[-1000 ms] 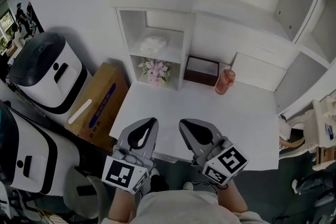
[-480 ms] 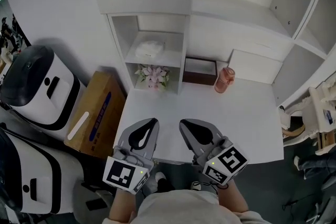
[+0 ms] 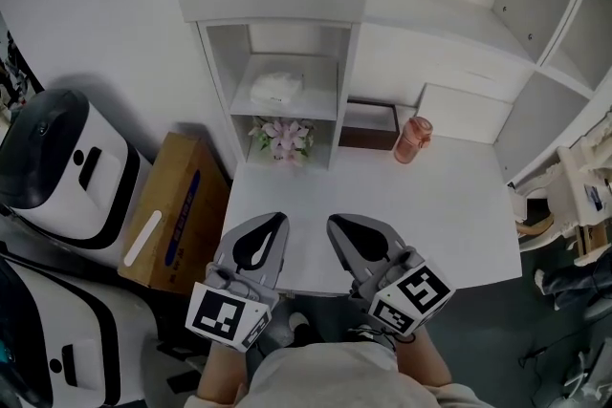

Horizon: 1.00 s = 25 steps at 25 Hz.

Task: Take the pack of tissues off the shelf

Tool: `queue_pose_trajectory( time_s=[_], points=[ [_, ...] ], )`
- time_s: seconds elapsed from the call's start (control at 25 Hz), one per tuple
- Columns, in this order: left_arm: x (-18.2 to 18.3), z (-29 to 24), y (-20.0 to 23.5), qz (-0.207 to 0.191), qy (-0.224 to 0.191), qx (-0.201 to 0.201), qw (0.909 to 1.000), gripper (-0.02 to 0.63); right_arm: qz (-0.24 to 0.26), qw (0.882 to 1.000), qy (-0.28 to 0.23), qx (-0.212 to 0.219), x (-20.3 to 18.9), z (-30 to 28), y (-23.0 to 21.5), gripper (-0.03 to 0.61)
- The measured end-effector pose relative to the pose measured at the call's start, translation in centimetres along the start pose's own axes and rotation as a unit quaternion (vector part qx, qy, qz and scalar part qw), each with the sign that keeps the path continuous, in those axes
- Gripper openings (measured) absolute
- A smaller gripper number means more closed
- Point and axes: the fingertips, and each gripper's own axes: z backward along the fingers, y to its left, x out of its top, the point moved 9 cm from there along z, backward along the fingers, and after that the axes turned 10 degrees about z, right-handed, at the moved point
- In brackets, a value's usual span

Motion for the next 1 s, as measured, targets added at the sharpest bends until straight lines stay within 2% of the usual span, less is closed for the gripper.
queue_pose_trajectory(
  time_s=[0.52, 1.0],
  points=[
    [-0.4, 1.0, 1.4, 0.013, -0.002, -0.031, 0.9994, 0.002, 0.003, 0.999, 0.006, -0.032, -0.3, -0.4, 1.9, 0.000],
    [-0.1, 1.1, 2.8, 0.016, -0.006, -0.019, 0.9997, 0.002, 0.005, 1.000, 0.006, -0.025, 0.0, -1.8, 1.7, 0.002]
  ],
)
